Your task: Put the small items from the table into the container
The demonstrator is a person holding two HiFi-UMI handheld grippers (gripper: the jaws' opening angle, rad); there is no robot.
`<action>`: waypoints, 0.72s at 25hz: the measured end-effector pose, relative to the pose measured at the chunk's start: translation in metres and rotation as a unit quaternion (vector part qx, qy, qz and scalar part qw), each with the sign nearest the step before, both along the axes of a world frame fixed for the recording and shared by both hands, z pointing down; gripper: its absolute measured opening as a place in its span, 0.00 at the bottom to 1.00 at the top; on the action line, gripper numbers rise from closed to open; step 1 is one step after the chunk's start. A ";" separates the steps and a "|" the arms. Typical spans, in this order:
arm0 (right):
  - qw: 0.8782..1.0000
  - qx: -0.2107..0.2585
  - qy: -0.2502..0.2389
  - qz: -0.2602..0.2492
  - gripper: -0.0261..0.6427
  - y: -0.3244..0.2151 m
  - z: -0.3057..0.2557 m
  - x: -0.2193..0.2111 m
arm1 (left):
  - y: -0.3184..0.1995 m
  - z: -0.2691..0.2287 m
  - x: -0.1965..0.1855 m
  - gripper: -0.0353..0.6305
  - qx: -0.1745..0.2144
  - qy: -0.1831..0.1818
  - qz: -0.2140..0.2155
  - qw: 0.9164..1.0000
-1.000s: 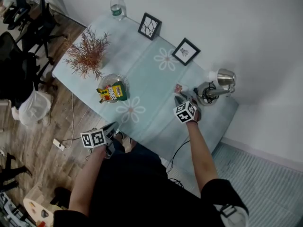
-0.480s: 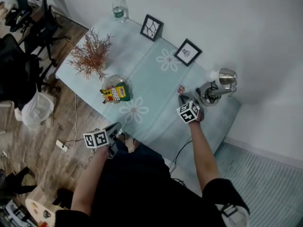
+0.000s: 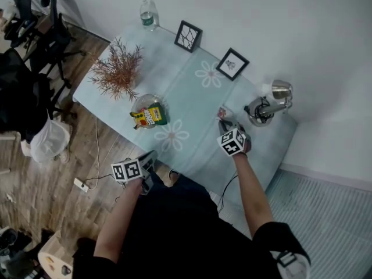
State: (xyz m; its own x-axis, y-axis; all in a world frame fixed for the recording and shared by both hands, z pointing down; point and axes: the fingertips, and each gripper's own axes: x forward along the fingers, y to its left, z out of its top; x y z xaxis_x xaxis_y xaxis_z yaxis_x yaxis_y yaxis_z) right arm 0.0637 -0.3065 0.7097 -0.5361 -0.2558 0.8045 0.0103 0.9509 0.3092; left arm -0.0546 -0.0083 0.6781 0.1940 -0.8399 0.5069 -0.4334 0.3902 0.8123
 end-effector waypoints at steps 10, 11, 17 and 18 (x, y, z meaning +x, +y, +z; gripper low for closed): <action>1.000 -0.016 0.000 -0.015 0.10 0.085 -0.007 -0.044 | 0.013 0.002 -0.030 0.06 0.016 0.026 0.012 0.999; 1.000 -0.017 -0.004 -0.019 0.10 0.094 -0.009 -0.056 | 0.015 0.002 -0.036 0.06 0.017 0.027 0.013 0.999; 0.998 -0.028 -0.043 -0.034 0.10 0.143 -0.034 -0.133 | 0.028 0.000 -0.073 0.06 0.027 0.036 0.015 0.999; 0.998 -0.029 -0.050 -0.036 0.10 0.151 -0.038 -0.145 | 0.030 0.001 -0.080 0.06 0.028 0.037 0.015 0.999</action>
State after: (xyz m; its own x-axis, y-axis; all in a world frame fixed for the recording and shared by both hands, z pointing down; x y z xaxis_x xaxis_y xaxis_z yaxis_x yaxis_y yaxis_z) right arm -0.0812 -0.1560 0.6716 -0.6292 -0.1688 0.7587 0.0517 0.9649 0.2575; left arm -0.1345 0.0219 0.6788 0.2550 -0.8597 0.4426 -0.3828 0.3306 0.8627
